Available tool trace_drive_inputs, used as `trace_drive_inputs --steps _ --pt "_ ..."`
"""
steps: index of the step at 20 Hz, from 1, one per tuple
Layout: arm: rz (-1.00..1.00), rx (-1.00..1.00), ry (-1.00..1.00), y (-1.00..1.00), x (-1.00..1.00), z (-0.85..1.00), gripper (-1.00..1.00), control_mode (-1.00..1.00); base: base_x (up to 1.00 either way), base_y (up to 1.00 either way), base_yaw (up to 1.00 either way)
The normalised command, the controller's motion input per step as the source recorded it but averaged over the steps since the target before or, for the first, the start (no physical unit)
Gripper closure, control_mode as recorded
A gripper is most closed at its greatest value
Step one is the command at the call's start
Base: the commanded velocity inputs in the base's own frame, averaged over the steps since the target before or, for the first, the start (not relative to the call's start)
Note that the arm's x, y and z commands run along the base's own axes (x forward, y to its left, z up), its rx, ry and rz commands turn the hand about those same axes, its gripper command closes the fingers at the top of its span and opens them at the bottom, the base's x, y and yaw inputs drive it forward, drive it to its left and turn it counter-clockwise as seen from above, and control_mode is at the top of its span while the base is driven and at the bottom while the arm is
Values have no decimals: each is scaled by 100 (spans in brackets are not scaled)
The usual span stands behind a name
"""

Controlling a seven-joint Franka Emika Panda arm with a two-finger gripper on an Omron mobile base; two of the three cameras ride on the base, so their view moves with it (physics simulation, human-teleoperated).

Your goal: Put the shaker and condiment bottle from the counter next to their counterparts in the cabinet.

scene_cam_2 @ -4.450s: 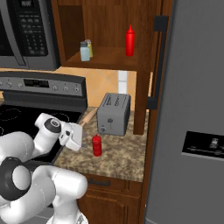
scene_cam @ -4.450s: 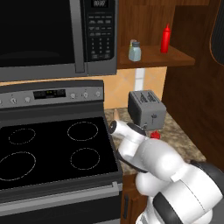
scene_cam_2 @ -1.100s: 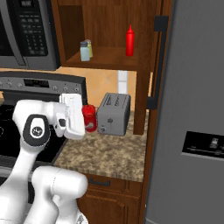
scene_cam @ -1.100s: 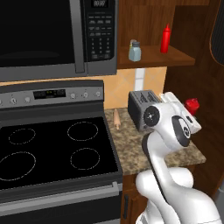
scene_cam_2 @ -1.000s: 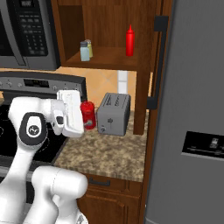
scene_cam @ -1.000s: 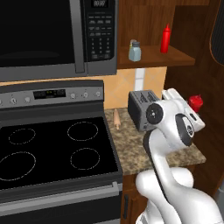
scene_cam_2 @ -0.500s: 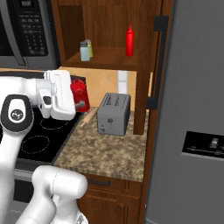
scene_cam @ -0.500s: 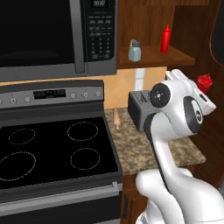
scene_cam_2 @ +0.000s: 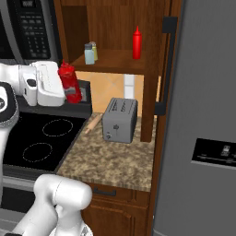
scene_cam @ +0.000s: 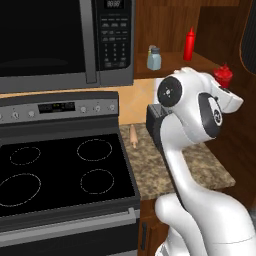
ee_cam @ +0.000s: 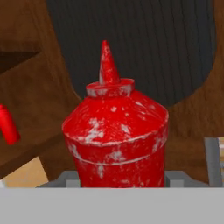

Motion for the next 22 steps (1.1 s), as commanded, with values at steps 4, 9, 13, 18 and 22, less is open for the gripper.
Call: trace_drive_inputs --steps 4,9,13,18,22 --pt "19 -11 3 -1 4 3 100 -100 0 0 0" --pt "18 -3 0 -20 3 26 100 -100 0 0 0" --pt "14 -1 3 -16 0 22 100 -100 0 0 0" --pt "1 -5 4 13 13 7 100 -100 0 0 0" --pt "2 0 0 -10 43 21 100 -100 0 0 0"
